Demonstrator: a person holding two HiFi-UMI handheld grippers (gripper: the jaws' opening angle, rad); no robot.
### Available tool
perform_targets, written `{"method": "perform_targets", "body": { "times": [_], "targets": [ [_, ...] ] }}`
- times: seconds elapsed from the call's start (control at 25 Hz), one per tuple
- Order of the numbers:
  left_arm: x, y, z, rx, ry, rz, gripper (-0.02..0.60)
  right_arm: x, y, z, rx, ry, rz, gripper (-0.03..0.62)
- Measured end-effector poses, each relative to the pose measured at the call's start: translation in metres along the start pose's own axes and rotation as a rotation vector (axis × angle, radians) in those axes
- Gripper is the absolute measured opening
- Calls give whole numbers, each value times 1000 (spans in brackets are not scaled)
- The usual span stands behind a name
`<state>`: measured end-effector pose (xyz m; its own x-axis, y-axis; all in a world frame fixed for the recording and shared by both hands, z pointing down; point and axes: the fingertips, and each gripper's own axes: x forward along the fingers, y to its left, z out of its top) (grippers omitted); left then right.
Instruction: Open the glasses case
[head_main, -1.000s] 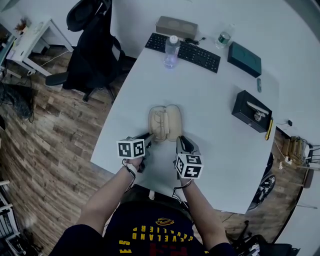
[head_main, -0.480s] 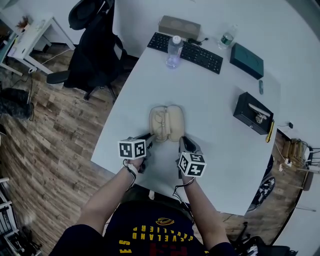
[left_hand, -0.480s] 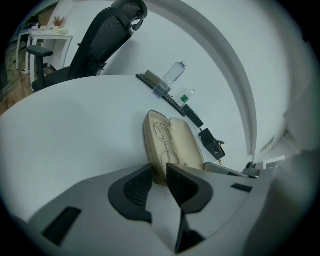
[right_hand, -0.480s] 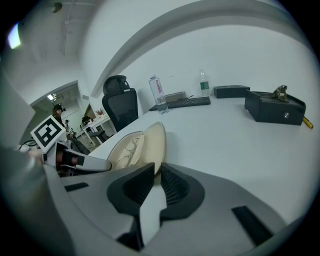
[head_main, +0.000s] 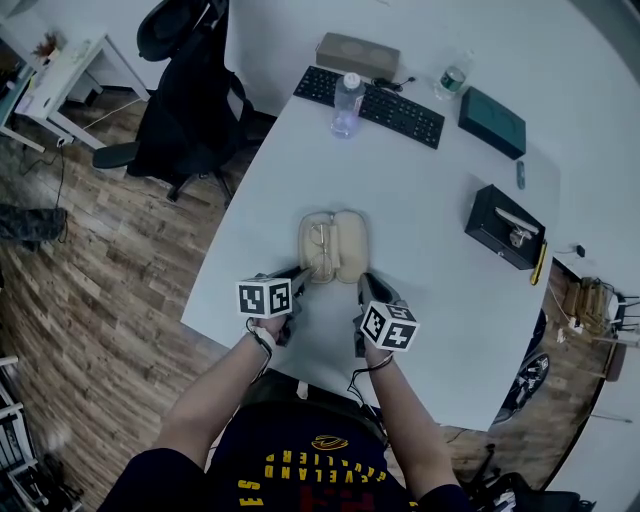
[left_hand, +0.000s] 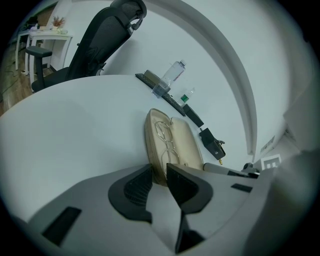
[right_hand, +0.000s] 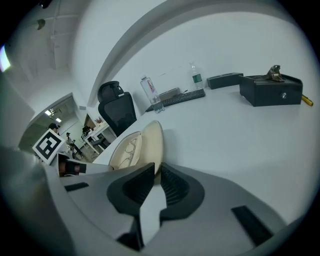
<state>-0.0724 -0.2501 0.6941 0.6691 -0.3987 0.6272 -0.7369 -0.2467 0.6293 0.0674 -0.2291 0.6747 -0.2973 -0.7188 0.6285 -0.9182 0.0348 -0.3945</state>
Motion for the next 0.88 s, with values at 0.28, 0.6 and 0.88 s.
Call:
{"method": "perform_targets", "body": {
  "times": [0.28, 0.6, 0.88],
  "targets": [
    [-2, -6, 6, 37, -10, 0, 98, -3, 11, 12, -54, -1, 4, 51],
    [-18, -27, 19, 112, -53, -21, 112, -16, 33, 26, -189, -56, 5, 140],
    [-59, -67, 27, 124, -120, -116, 112, -57, 58, 46, -162, -115, 86, 140]
  ]
}}
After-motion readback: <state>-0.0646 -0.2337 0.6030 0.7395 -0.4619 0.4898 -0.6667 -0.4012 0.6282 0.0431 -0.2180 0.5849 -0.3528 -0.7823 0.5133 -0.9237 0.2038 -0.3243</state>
